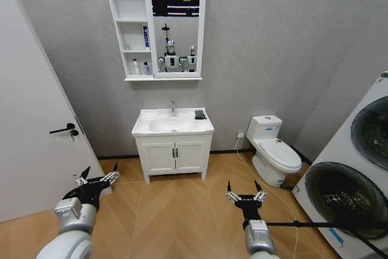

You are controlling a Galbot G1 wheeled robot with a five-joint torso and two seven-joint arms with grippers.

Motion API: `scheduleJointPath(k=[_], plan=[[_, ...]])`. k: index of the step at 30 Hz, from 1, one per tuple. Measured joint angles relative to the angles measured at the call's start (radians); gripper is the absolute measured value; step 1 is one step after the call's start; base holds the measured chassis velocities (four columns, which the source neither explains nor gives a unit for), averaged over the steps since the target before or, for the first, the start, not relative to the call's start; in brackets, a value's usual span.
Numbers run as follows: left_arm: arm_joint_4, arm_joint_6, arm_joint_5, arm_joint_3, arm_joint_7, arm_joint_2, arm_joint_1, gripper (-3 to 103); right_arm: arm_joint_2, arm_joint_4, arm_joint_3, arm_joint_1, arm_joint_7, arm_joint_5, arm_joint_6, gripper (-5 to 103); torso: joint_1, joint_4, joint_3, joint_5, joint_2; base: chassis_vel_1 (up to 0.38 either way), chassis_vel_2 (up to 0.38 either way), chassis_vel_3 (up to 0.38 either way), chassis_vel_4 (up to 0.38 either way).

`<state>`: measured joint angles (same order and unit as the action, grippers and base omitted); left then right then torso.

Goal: Move facial cleanser and shampoo from washbasin to cabinet, then wipe washbasin with towel.

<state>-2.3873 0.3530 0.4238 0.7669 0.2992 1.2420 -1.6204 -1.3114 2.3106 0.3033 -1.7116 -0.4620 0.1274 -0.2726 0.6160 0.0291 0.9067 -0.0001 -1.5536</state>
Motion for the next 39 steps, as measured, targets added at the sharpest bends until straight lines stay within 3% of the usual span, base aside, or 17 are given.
scheduleJointPath(k=[39], plan=[[0.0,0.0,0.0,0.0,0.0,0.0,0.0,100,0.0,0.001,0.0,0.0,-0.002,-0.002,-0.002,100,0.0,0.0,0.0,0.0001,0.0,0.001,0.004,0.004,0.003]])
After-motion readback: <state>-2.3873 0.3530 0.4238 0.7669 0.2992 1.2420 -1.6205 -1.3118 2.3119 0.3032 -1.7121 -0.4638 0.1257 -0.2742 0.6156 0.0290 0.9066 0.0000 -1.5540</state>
